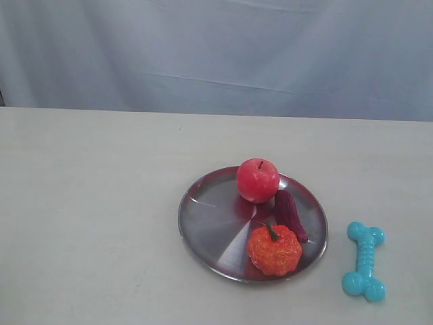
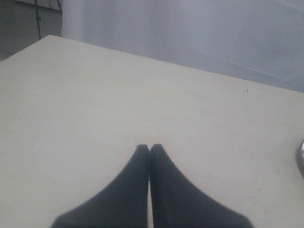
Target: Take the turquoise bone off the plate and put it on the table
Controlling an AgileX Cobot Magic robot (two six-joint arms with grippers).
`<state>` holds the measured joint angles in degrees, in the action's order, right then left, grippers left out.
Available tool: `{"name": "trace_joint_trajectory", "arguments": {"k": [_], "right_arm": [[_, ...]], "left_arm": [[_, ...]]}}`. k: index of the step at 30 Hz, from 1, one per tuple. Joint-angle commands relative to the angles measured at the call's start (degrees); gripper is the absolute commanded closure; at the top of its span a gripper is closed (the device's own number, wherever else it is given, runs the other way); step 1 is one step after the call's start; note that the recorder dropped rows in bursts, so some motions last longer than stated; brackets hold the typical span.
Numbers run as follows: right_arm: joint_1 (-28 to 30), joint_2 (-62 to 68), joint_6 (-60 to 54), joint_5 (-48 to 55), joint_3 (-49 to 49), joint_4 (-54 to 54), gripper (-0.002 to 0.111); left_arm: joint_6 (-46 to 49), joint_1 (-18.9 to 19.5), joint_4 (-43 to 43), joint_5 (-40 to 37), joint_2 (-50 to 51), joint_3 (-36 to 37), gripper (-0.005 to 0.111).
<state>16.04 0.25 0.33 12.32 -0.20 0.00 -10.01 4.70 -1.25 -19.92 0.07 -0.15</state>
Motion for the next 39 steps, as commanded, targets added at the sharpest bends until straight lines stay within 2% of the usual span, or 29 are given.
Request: {"name": "trace_joint_trajectory", "arguments": {"k": [1,4,39], "right_arm": [[-0.2,-0.3,0.7,3.1,0.2,-0.7,0.109],[-0.2,-0.3,0.9,7.7,0.2,-0.7,0.109],[-0.2,-0.3,1.6,7.6,0.2,0.0,0.109]], "left_arm": [[-0.2,-0.3,-0.2,0.3,-0.1,0.1,0.107],[-0.2,-0.3,-0.2,0.3,-0.1,0.1,0.107],[-0.2,-0.3,-0.2,0.3,-0.1,0.1,0.107]]}}
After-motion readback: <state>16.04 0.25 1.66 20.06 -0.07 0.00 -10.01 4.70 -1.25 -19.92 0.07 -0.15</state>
